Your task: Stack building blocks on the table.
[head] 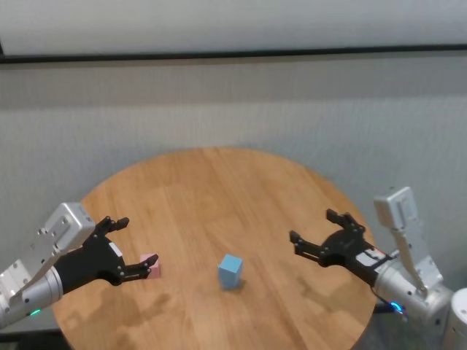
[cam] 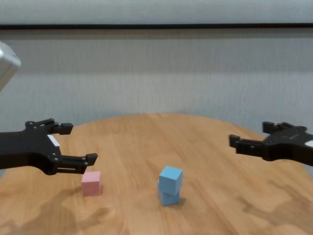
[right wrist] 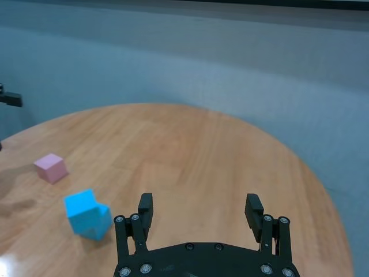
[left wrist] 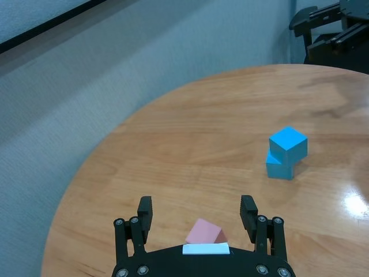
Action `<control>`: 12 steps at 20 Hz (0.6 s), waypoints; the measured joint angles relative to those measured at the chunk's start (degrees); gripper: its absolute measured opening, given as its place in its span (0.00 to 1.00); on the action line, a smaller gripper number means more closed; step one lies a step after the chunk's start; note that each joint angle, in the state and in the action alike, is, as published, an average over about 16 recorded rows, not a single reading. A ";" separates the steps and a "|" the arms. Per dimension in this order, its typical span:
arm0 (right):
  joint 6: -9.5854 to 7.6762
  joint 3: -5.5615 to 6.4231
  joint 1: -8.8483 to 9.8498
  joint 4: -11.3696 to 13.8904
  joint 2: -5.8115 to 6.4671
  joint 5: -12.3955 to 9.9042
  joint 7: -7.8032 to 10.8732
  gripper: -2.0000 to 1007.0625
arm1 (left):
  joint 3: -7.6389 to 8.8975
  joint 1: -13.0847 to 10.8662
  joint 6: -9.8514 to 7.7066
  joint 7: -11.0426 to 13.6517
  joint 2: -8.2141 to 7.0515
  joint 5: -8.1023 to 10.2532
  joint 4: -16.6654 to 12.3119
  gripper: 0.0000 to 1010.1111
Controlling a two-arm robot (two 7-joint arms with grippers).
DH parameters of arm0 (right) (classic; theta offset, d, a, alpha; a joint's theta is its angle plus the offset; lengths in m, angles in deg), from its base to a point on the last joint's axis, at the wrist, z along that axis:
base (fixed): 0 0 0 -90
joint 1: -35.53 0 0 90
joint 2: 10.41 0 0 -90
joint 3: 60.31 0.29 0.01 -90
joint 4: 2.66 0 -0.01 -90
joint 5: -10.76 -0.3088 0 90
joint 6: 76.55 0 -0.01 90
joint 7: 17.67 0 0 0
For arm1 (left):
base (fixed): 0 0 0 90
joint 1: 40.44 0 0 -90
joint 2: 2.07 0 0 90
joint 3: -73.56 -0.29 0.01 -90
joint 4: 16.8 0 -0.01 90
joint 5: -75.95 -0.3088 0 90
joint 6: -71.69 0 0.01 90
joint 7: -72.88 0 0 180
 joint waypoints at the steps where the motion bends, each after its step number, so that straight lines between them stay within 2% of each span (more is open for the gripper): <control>1: 0.03 0.31 0.31 0.16 0.19 -0.12 -0.09 1.00 | 0.00 0.00 0.00 0.00 0.00 0.00 0.00 0.99; 6: 0.18 1.45 1.47 0.63 0.88 -0.57 -0.43 1.00 | 0.00 0.01 0.00 0.04 0.01 0.00 0.01 0.99; 12: 0.29 1.89 1.93 0.70 1.12 -0.70 -0.59 1.00 | 0.00 0.50 0.00 0.98 0.29 0.10 0.76 0.99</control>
